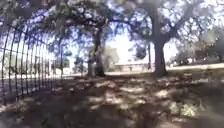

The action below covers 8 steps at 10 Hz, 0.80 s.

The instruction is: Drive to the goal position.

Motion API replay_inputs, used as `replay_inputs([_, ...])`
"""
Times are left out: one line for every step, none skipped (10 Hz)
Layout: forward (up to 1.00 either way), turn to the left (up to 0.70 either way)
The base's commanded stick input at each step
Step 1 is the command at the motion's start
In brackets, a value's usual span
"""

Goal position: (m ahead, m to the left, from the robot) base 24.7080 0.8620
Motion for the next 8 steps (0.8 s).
replay_inputs([0.7, 0.0])
replay_inputs([0.7, 0.0])
replay_inputs([0.7, 0.0])
replay_inputs([0.7, 0.0])
replay_inputs([0.7, 0.0])
replay_inputs([0.7, 0.0])
replay_inputs([0.7, 0.0])
replay_inputs([0.7, -0.08])
